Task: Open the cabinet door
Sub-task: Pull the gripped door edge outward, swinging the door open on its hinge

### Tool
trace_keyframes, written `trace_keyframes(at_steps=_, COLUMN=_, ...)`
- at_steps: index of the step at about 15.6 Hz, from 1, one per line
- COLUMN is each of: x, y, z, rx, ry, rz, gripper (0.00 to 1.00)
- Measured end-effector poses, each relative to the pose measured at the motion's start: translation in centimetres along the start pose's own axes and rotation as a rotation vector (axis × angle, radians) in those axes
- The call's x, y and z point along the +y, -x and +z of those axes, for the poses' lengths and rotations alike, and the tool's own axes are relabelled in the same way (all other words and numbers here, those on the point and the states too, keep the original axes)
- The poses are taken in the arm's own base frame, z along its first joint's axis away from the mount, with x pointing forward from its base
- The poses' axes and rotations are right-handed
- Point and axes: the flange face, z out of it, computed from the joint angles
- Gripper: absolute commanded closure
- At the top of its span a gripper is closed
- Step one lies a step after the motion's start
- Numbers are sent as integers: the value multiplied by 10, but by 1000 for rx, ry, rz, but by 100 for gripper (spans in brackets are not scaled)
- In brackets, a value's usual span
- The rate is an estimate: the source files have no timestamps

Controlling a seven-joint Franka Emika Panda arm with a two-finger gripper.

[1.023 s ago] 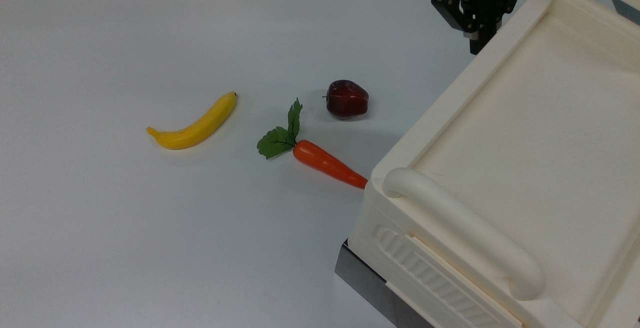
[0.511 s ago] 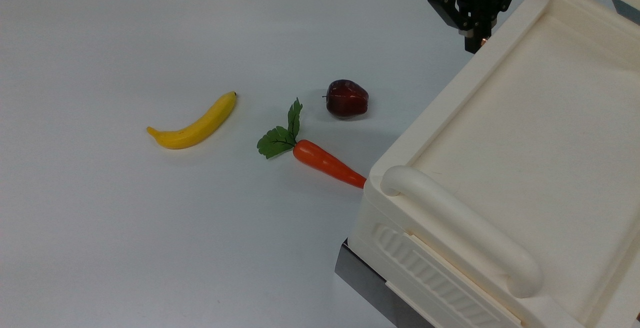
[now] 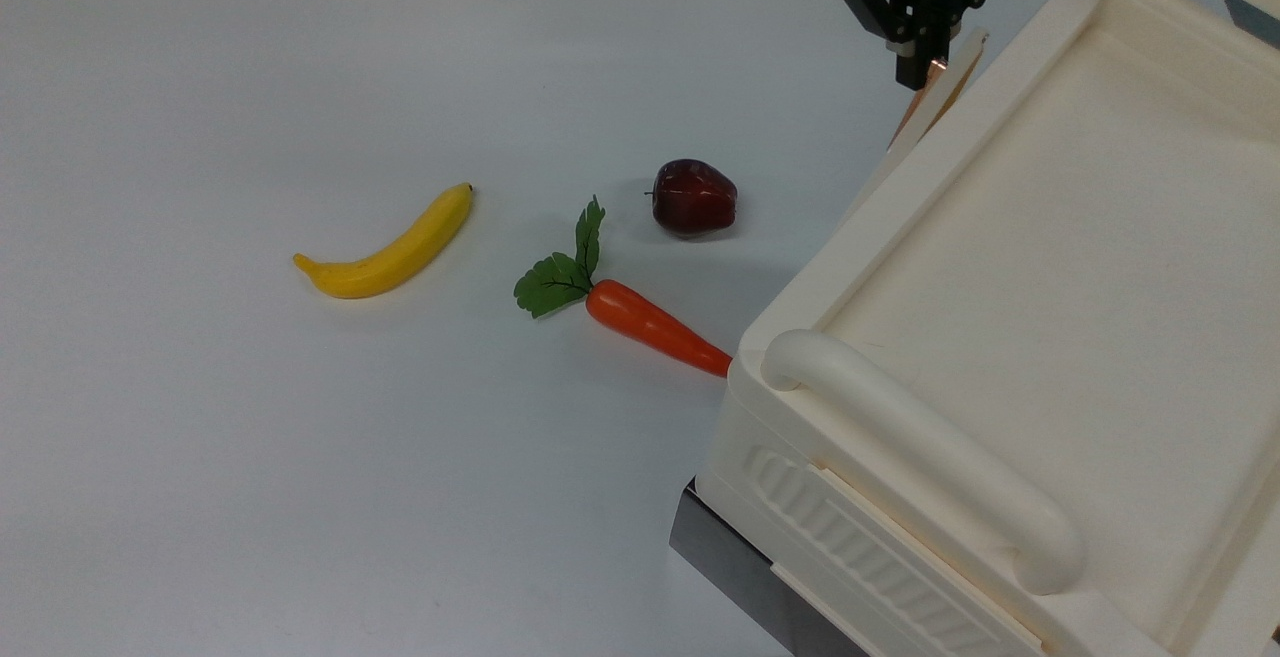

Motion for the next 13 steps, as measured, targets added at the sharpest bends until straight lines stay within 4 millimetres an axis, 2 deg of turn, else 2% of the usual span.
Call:
trace_keyframes(at_steps=2, x=10, y=7, z=-5, rx=-42, ry=4, rz=14, gripper=36)
trace_keyframes(at_steps=4, x=35, y=21, z=-2, rx=-124, ry=15, rz=50, gripper=16)
trace_keyframes(at_steps=6, x=63, y=35, z=-1, rx=-191, ry=25, rz=93, gripper=3)
trace_keyframes(at_steps=10, x=119, y=57, z=-11, rx=-246, ry=53, rz=172, gripper=0)
trace_keyframes(at_steps=13, x=143, y=64, z=-42, rx=-218, ry=79, rz=208, gripper=0)
